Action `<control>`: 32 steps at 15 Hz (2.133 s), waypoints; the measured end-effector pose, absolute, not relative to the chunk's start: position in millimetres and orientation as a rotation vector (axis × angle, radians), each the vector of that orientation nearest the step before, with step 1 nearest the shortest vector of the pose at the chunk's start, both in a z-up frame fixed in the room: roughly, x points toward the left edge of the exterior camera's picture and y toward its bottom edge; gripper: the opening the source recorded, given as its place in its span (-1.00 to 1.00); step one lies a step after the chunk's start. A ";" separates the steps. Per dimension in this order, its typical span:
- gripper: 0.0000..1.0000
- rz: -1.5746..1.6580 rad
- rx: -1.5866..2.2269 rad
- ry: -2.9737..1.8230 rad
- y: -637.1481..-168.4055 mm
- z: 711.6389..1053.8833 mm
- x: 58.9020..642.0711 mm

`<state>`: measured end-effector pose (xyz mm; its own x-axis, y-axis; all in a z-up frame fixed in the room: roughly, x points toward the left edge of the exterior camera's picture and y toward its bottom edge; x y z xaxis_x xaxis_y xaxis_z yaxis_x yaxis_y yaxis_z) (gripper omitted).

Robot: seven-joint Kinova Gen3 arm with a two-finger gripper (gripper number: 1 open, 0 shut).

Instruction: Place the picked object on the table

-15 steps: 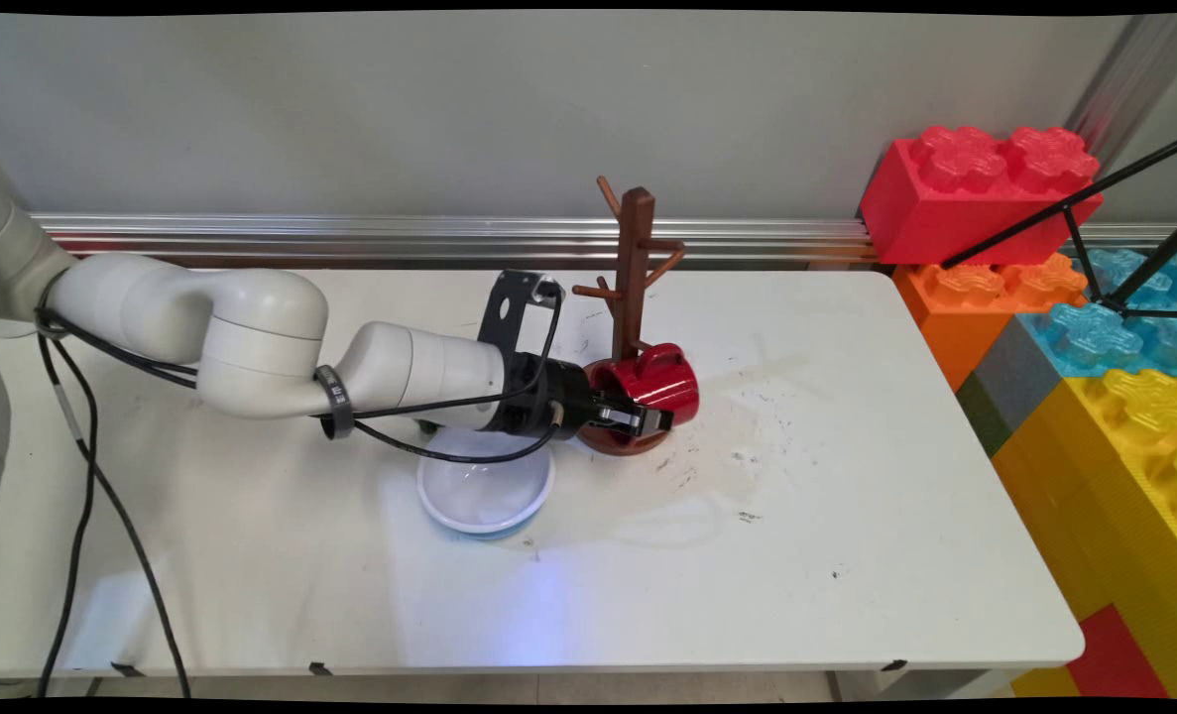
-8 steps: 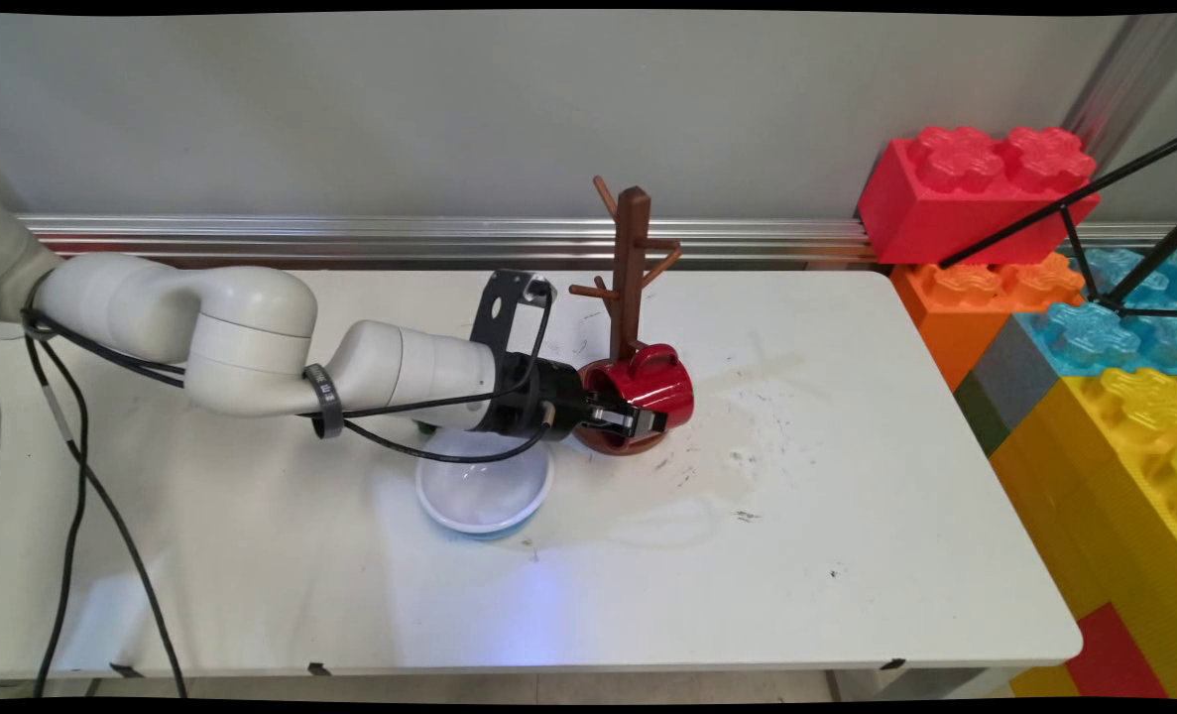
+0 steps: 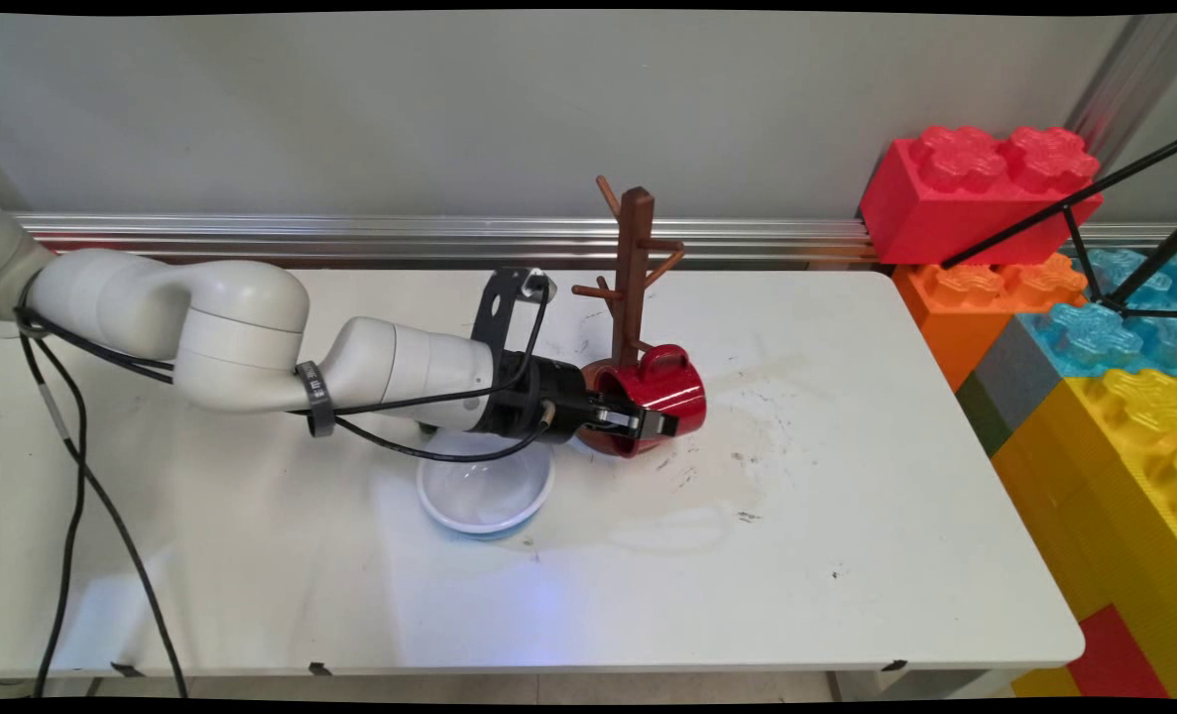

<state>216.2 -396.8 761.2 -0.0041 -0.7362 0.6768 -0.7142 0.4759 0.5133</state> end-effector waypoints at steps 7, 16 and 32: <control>-1.00 -0.075 1.225 -1.708 -391.0 771.9 210.2; -1.00 -0.155 1.206 -1.802 -372.8 794.3 203.9; -1.00 -0.158 1.187 -2.058 -364.7 878.8 189.7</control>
<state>189.7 -364.7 878.8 -0.2957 -0.7890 0.5385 -0.6974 0.5635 0.4427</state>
